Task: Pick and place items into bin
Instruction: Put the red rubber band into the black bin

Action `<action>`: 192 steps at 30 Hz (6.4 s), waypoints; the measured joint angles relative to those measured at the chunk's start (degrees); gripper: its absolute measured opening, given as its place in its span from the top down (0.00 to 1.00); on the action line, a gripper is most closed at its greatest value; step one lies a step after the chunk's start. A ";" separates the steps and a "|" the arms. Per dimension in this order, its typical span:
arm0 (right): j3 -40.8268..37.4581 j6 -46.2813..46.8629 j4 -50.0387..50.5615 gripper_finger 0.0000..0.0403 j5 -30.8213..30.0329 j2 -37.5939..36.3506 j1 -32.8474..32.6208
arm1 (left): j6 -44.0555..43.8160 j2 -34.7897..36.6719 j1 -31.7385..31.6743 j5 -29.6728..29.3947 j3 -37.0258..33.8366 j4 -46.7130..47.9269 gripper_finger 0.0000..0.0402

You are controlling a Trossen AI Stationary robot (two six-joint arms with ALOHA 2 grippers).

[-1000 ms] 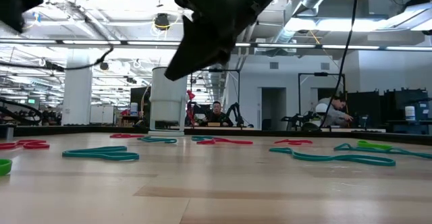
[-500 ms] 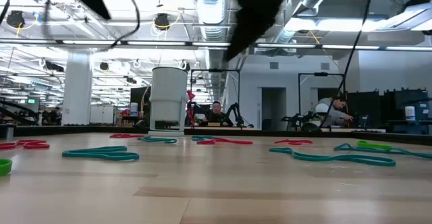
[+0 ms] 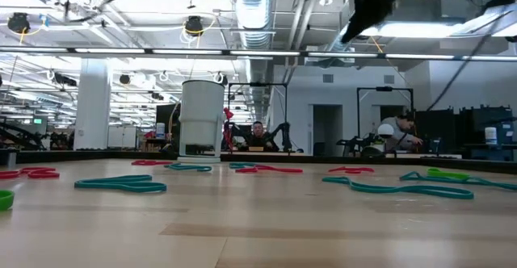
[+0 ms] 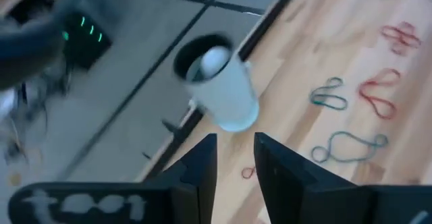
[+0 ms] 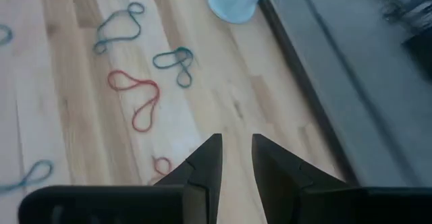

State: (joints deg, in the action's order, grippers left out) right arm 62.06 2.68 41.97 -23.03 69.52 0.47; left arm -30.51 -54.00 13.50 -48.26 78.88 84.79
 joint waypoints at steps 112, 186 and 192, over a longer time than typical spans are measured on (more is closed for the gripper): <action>-6.51 -1.77 -77.19 1.00 9.47 25.55 -0.83 | 30.45 -8.62 -12.72 34.44 -55.04 -121.28 0.57; -6.49 3.06 -54.83 0.80 7.94 24.85 -6.30 | 16.51 18.91 0.44 54.03 -44.27 -76.69 1.00; -6.49 6.38 -49.36 0.80 7.92 24.85 -7.13 | 12.93 20.57 11.44 64.35 -44.33 -64.84 1.00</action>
State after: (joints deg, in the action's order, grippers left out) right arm 55.57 9.06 -7.38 -15.11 94.37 -6.66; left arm -17.57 -33.43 24.94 16.09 34.55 19.95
